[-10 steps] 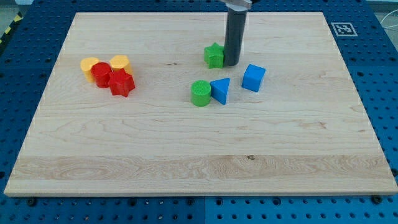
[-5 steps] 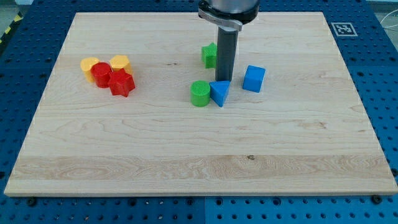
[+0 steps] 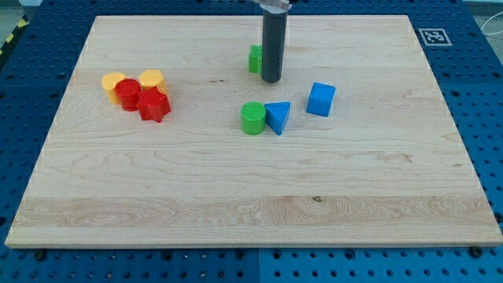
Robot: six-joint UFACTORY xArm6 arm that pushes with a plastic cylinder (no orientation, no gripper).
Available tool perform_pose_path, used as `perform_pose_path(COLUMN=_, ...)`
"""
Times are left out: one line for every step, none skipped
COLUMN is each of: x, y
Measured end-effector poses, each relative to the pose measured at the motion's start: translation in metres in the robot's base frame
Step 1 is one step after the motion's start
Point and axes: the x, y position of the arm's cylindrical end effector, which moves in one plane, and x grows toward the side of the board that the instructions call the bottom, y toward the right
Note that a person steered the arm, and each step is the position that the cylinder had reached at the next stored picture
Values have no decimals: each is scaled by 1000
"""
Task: Slide the green star towards up
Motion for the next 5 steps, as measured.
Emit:
perform_pose_path(x=11, y=-10)
perform_pose_path(x=-6, y=-12)
perform_pose_path(x=-31, y=-12)
perform_pose_path(x=-38, y=-12)
perform_pose_path(x=-16, y=-12)
